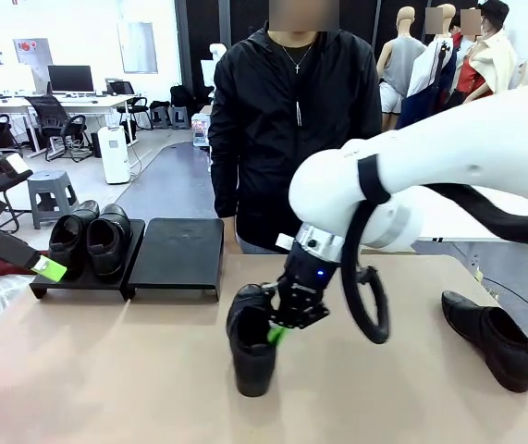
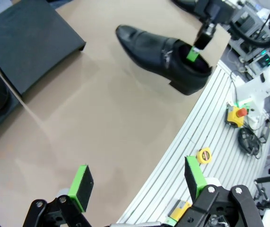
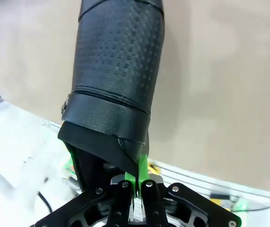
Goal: Organize the shoes by placing them on the stand.
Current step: Pick up one Shoe and place it in the middle of the table.
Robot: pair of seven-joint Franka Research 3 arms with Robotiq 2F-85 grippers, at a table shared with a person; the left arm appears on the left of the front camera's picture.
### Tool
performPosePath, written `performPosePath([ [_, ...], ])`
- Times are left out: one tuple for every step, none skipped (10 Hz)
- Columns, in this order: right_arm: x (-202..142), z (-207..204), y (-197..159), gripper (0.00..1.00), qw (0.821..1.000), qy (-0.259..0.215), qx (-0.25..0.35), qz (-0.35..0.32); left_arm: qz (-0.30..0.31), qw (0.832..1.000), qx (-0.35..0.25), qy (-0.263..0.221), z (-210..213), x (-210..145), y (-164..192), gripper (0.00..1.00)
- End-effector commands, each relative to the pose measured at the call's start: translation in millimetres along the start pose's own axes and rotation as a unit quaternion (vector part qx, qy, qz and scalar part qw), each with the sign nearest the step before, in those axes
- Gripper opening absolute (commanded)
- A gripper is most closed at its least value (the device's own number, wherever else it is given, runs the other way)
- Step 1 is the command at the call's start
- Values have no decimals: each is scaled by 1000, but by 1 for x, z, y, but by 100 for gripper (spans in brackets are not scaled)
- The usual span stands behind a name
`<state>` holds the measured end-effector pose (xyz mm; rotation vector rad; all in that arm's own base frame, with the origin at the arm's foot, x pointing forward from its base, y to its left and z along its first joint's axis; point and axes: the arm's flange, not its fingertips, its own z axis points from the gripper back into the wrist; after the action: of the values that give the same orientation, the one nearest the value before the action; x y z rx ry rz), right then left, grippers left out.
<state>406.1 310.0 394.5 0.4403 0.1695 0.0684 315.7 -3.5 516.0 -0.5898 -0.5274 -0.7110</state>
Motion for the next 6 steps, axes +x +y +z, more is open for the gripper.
performPosePath([
  [24,-16,19,0,998,-1,65,-23,2,1000,-6,-2,1,0,2,100],
  [26,-25,23,0,998,8,60,-31,2,1000,-6,-2,1,0,2,100],
  [24,-33,23,0,998,23,46,-35,2,1000,-6,-2,1,0,2,100],
  [18,-45,20,0,998,43,21,-35,2,1000,-6,-2,1,0,2,100],
  [11,-50,18,0,998,44,9,-32,2,1000,-6,-2,1,0,2,100],
  [7,-53,15,0,999,46,1,-21,2,1000,-6,-2,1,0,2,100],
])
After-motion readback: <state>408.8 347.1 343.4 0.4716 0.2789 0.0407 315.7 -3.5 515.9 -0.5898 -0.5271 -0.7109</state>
